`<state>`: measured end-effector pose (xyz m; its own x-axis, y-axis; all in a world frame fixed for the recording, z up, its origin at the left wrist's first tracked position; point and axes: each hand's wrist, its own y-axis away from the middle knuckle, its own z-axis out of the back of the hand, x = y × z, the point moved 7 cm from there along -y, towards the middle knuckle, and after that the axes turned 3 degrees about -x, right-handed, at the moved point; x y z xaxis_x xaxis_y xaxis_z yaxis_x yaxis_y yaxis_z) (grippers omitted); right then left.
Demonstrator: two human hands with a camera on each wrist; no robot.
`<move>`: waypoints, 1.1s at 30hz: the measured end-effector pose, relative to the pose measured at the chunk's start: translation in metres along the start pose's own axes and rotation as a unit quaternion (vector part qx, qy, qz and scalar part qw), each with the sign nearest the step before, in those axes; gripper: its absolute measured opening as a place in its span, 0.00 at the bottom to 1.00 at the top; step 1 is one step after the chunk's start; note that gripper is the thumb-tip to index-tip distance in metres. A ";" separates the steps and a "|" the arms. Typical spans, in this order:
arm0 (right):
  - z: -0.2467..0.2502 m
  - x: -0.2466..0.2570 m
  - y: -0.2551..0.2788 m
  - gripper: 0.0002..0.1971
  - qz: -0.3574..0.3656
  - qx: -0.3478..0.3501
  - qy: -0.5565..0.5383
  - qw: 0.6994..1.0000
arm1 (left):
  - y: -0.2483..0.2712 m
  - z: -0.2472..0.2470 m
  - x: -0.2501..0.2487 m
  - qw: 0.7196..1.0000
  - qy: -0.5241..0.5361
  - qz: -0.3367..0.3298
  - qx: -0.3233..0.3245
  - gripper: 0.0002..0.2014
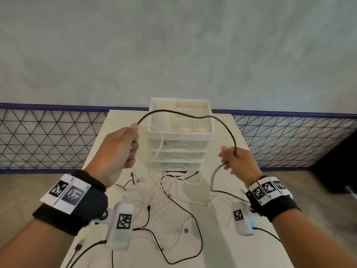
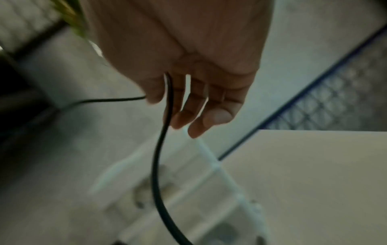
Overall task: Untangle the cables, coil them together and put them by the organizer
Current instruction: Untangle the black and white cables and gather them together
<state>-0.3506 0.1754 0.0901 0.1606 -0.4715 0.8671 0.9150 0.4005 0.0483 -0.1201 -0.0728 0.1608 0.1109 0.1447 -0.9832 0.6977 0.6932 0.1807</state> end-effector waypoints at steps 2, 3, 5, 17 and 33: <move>-0.022 0.046 0.017 0.12 0.079 0.104 -0.056 0.990 | 0.003 -0.017 0.000 0.998 -0.050 -0.012 0.028 0.17; -0.035 0.066 0.028 0.24 0.103 0.160 -0.106 0.976 | 0.005 -0.027 -0.002 0.996 -0.072 -0.021 0.044 0.17; -0.058 0.094 0.044 0.35 0.099 0.227 -0.207 0.947 | 0.009 -0.049 -0.007 0.990 -0.110 -0.047 0.075 0.18; -0.058 0.011 0.013 0.17 -0.004 0.077 0.037 0.996 | -0.023 0.042 -0.073 0.972 0.177 -0.089 -0.128 0.14; 0.066 0.082 -0.079 0.05 0.084 -0.154 0.025 0.984 | -0.029 0.044 -0.022 0.998 0.003 -0.030 -0.052 0.18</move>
<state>-0.4340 0.1574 0.1902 0.3292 -0.4601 0.8246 0.9419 0.2215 -0.2525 -0.1116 -0.1267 0.1760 0.0657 0.1051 -0.9923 0.6258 0.7702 0.1231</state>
